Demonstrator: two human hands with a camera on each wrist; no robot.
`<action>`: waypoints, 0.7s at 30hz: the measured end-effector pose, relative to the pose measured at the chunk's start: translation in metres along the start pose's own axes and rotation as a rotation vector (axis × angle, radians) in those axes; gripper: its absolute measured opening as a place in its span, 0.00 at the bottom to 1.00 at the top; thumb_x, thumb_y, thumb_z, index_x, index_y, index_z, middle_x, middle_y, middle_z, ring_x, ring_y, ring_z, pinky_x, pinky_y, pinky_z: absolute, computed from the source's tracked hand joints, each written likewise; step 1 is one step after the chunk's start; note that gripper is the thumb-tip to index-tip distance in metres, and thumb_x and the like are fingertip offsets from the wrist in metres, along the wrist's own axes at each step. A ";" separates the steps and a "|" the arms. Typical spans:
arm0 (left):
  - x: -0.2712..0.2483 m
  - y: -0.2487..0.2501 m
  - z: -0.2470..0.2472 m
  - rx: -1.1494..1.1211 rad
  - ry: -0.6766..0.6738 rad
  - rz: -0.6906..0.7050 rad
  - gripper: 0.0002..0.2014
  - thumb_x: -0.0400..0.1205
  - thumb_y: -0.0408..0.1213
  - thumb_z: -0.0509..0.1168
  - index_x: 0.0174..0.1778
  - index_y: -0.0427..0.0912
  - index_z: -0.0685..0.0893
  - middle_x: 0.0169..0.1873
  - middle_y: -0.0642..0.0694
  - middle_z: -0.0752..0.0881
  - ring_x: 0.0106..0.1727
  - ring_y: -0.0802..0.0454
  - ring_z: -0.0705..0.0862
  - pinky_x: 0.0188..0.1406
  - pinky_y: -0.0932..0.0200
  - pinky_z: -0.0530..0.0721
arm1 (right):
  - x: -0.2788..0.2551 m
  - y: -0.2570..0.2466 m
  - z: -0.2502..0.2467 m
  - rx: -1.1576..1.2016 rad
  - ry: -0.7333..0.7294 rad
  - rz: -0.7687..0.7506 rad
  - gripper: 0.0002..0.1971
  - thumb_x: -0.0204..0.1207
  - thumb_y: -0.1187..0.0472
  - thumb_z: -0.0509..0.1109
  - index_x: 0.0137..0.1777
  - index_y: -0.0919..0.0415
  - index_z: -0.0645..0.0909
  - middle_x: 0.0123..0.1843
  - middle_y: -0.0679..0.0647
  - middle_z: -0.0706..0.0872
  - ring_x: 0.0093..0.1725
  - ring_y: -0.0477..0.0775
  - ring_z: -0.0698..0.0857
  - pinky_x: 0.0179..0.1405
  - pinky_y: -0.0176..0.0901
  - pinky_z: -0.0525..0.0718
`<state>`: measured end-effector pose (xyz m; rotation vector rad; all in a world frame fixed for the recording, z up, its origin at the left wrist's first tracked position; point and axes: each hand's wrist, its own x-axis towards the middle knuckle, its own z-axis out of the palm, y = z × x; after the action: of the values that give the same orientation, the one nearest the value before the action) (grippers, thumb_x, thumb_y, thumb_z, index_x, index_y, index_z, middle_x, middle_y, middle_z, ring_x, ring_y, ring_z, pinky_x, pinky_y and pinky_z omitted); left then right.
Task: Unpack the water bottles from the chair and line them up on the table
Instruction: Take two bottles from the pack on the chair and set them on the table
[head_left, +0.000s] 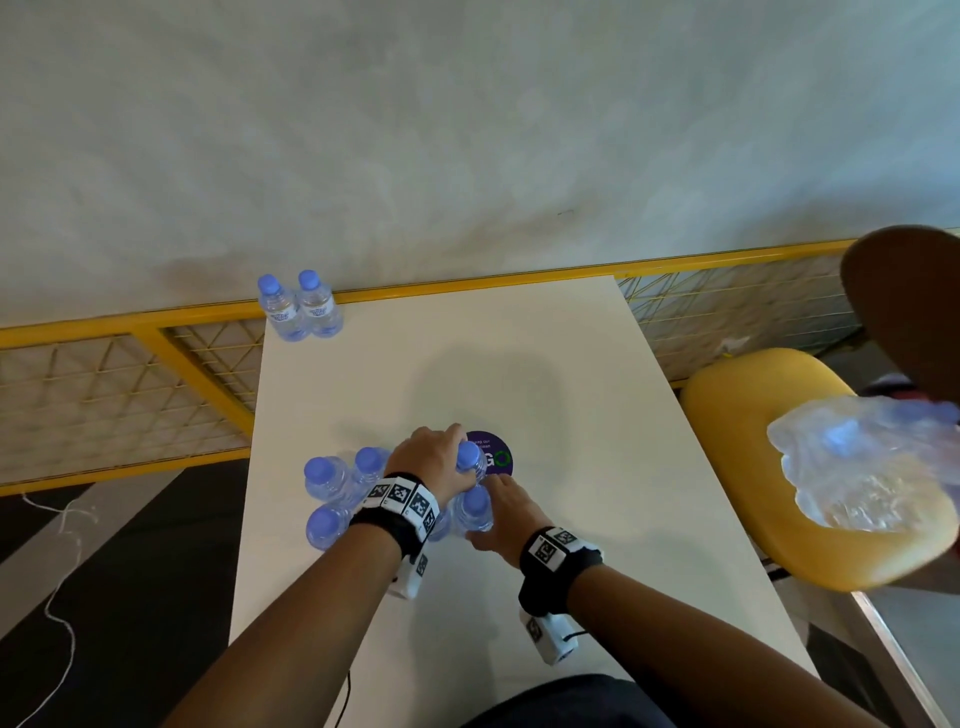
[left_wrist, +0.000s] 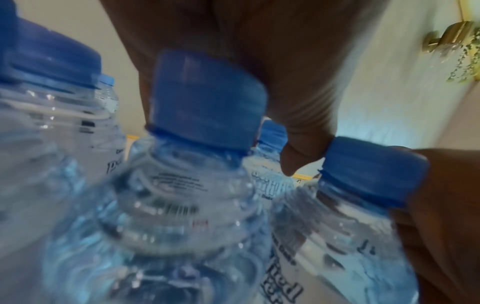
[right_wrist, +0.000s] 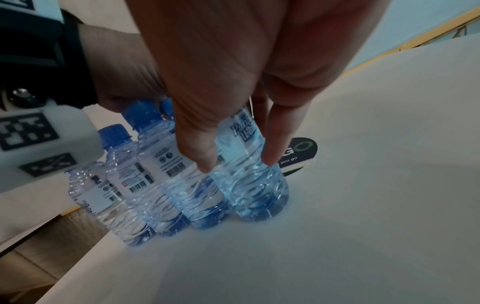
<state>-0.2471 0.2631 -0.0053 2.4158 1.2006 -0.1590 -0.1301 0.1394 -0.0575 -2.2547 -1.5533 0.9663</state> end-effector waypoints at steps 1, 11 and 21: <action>0.000 -0.001 0.000 -0.004 0.003 0.002 0.23 0.74 0.55 0.74 0.62 0.52 0.79 0.48 0.43 0.86 0.47 0.41 0.86 0.48 0.46 0.90 | 0.001 0.000 0.002 0.006 0.001 -0.002 0.35 0.63 0.49 0.81 0.70 0.52 0.73 0.65 0.50 0.78 0.61 0.52 0.81 0.58 0.42 0.80; -0.006 0.003 -0.011 -0.050 0.017 0.013 0.22 0.70 0.61 0.70 0.55 0.53 0.80 0.45 0.50 0.88 0.49 0.44 0.86 0.48 0.46 0.89 | -0.005 0.015 -0.007 0.031 -0.045 -0.012 0.44 0.61 0.40 0.82 0.75 0.49 0.69 0.70 0.49 0.76 0.66 0.53 0.80 0.65 0.48 0.81; -0.011 0.144 -0.030 -0.373 0.144 0.283 0.16 0.74 0.56 0.65 0.51 0.53 0.88 0.47 0.60 0.91 0.51 0.60 0.88 0.54 0.54 0.89 | -0.097 0.174 -0.116 0.169 0.022 0.235 0.16 0.72 0.46 0.78 0.56 0.51 0.83 0.51 0.42 0.88 0.47 0.45 0.88 0.48 0.39 0.85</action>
<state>-0.1433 0.1916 0.0721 2.2567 0.8405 0.3031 0.0519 0.0012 -0.0259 -2.3527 -1.1679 1.0840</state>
